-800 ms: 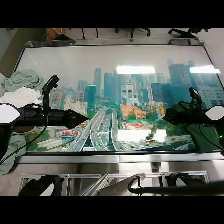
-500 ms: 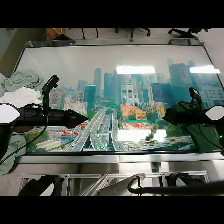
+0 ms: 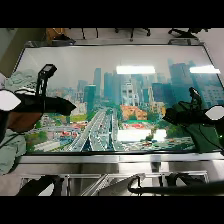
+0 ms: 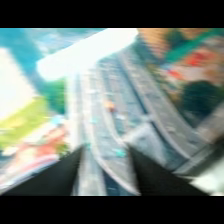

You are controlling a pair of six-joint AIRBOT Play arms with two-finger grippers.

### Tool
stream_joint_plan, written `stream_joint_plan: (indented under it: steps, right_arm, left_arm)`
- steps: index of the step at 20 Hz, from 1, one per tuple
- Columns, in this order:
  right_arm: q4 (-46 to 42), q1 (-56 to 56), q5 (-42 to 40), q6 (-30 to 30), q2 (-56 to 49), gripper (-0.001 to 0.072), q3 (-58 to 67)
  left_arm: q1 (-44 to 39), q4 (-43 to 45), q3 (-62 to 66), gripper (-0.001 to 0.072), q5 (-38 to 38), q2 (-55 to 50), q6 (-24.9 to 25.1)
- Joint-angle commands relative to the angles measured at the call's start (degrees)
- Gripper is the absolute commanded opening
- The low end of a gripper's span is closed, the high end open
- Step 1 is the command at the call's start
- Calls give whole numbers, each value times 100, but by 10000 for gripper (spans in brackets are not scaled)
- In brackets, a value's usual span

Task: Fold the shirts.

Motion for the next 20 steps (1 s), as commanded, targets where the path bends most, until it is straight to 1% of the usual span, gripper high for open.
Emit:
stream_joint_plan:
  steps: [1, 2, 4, 8, 11, 14, 16, 18, 20]
  right_arm:
    - [0, 7, 4, 2, -11, 20, -2]
    - [-2, 4, 7, 2, -11, 19, -2]
    - [0, 7, 7, 2, -11, 20, -2]
    - [0, 7, 4, 2, -11, 19, -2]
    - [0, 7, 4, 2, -11, 20, -2]
    - [0, 7, 4, 2, -11, 20, -2]
    - [0, 4, 4, 4, -11, 20, -2]
    - [4, 7, 4, 4, -11, 20, -2]
    - [4, 7, 4, 4, -11, 20, -2]
  left_arm:
    - [55, 2013, 1073, 703, 308, -852, -448]
    - [136, 2361, 1349, 703, 411, -1093, -579]
    - [452, 2830, 1882, 703, 649, -1615, -671]
    - [1305, 3082, 2756, 704, 1340, -2883, -614]
    - [1867, 3202, 3473, 703, 2131, -4061, -612]
    - [2153, 3202, 4164, 703, 2861, -5195, -612]
    - [2251, 3213, 4599, 703, 3167, -5882, -612]
    - [2323, 3386, 4837, 703, 3539, -6408, -612]
    - [2385, 3746, 4837, 703, 3904, -6734, -616]
